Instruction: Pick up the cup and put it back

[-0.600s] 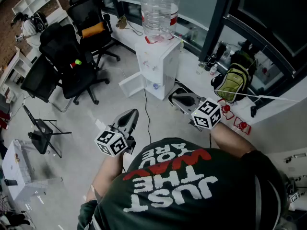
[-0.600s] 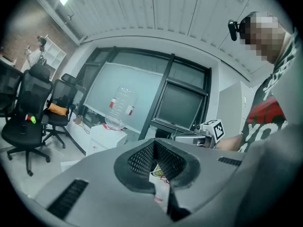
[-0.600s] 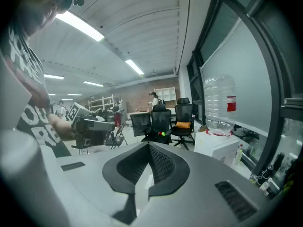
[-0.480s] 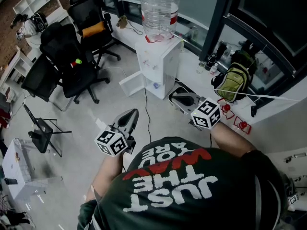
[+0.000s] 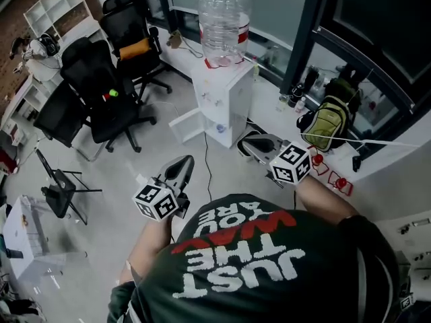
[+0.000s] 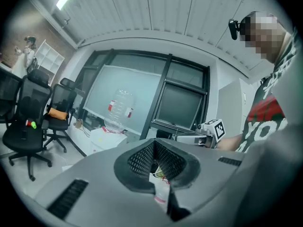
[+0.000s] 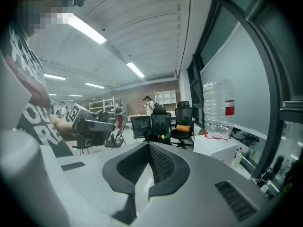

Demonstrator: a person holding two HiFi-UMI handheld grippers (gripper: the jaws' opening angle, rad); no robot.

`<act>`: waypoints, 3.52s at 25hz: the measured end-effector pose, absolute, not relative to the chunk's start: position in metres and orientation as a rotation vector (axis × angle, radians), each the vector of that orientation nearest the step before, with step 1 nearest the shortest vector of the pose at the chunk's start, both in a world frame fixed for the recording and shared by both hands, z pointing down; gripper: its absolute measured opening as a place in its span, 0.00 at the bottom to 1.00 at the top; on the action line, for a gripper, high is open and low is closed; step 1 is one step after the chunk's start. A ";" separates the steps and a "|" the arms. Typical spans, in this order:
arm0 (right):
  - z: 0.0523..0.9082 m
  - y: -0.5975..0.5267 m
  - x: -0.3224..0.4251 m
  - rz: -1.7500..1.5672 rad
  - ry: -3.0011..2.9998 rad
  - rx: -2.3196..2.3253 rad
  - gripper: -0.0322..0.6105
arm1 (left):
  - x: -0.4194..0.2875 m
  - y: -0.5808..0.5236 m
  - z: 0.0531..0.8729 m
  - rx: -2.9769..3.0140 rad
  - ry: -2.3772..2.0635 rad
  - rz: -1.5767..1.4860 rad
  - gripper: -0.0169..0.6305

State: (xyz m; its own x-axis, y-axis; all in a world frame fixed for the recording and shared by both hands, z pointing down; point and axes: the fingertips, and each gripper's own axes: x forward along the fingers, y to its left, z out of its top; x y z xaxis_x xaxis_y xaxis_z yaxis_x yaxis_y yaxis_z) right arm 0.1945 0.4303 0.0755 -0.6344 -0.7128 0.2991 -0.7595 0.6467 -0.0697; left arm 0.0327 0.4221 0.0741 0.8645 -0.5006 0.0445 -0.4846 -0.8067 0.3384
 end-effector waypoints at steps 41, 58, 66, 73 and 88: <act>0.142 0.012 0.088 0.308 -2.498 1.032 0.10 | -0.009 -0.020 0.199 2.611 -0.597 0.021 0.04; 0.333 -0.026 0.116 0.380 -2.522 0.415 0.10 | 0.074 -0.035 0.405 2.191 -1.157 0.022 0.04; 0.470 -0.014 0.098 0.424 -2.413 0.390 0.10 | 0.056 -0.021 0.531 2.072 -1.183 0.078 0.04; 0.612 -0.033 0.078 0.409 -2.295 0.455 0.10 | 0.034 -0.026 0.651 2.085 -1.135 0.144 0.04; 0.896 -0.074 0.123 0.478 -1.940 0.726 0.11 | 0.035 -0.022 0.863 2.110 -0.996 0.230 0.04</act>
State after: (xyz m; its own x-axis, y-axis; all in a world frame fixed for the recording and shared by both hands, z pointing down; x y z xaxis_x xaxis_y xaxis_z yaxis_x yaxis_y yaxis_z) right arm 0.1229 -0.0737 0.8956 -0.3490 -0.2845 0.8929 -0.6670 0.7447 -0.0233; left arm 0.0353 -0.0220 0.8634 0.6774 -0.5792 0.4535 -0.7194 -0.3926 0.5730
